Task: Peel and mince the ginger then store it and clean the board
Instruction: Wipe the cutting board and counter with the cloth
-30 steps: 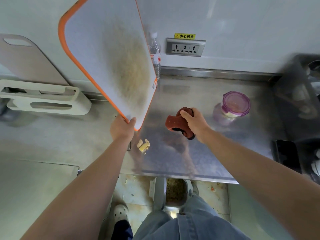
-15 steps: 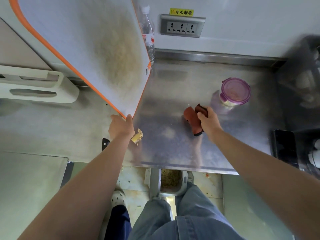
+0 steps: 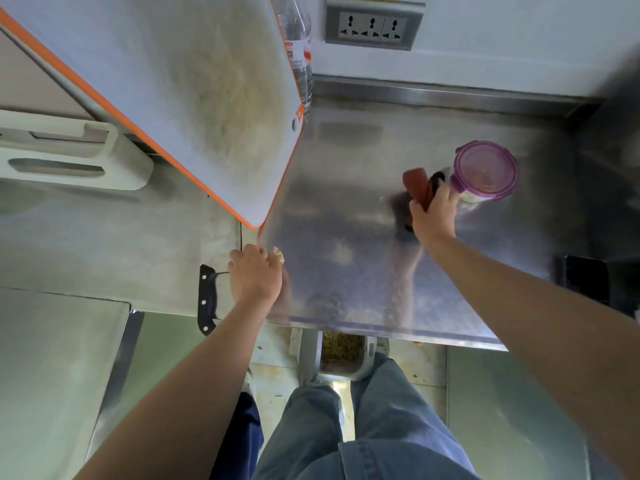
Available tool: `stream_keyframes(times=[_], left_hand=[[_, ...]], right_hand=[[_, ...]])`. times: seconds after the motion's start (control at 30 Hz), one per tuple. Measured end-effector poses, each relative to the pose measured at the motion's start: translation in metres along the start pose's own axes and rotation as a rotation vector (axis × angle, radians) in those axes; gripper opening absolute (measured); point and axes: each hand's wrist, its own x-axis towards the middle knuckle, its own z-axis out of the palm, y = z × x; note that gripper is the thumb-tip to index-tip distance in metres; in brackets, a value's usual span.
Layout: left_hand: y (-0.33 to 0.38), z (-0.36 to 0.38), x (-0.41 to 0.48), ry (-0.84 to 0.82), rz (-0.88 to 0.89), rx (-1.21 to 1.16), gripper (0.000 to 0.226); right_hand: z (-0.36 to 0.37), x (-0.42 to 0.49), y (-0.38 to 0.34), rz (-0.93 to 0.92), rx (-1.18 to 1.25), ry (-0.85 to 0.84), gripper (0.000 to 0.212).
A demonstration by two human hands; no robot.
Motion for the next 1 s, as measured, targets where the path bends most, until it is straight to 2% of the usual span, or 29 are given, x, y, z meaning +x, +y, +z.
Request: stream_keyframes(times=[0.07,0.13,0.2,0.27,0.33,0.37,0.43,0.5,0.57,0.67,0.73,0.8,0.9,0.97,1.0], left_hand=[[-0.001,0.003,-0.002,0.0,0.011,-0.066,0.032],[-0.001,0.008,-0.006,-0.03,0.032,-0.093,0.03],[0.0,0.013,-0.009,-0.078,0.105,-0.072,0.029],[0.001,0.018,-0.013,-0.116,0.208,-0.091,0.025],[0.002,0.018,-0.017,-0.142,0.28,-0.122,0.022],[0.001,0.016,-0.018,-0.137,0.3,-0.113,0.024],[-0.005,0.014,-0.018,-0.075,0.317,-0.061,0.026],[-0.013,0.011,-0.016,0.011,0.325,0.028,0.026],[-0.021,0.009,-0.017,0.064,0.343,0.104,0.028],[-0.028,0.007,-0.019,0.044,0.384,0.168,0.033],[-0.031,0.007,-0.021,0.03,0.403,0.201,0.036],[-0.033,0.006,-0.023,0.04,0.391,0.221,0.037],[-0.036,0.004,-0.026,0.035,0.394,0.244,0.039],[-0.038,0.003,-0.026,0.018,0.399,0.221,0.041],[-0.039,0.002,-0.026,0.009,0.4,0.209,0.042]], right_hand=[[0.018,0.002,0.005,0.014,-0.225,-0.076,0.065],[0.04,-0.014,0.003,-0.139,-0.34,-0.109,0.067],[0.061,-0.037,-0.004,-0.33,-0.306,-0.219,0.066],[0.065,-0.048,-0.009,-0.444,-0.188,-0.336,0.062],[0.053,-0.039,-0.01,-0.507,-0.064,-0.28,0.06],[0.045,-0.027,-0.008,-0.492,-0.026,-0.197,0.06],[0.029,-0.005,-0.004,-0.336,-0.013,-0.037,0.06],[0.028,0.002,0.002,-0.169,-0.086,-0.017,0.062],[0.045,-0.012,0.004,-0.216,-0.127,-0.087,0.061],[0.069,-0.051,0.002,-0.501,-0.058,-0.313,0.06],[0.066,-0.059,-0.007,-0.606,-0.001,-0.403,0.058],[0.058,-0.043,-0.017,-0.561,0.067,-0.303,0.057],[0.048,-0.002,-0.022,-0.304,0.046,-0.136,0.059],[0.056,0.005,-0.022,-0.239,-0.058,-0.15,0.061],[0.064,-0.002,-0.022,-0.281,-0.092,-0.182,0.061]])
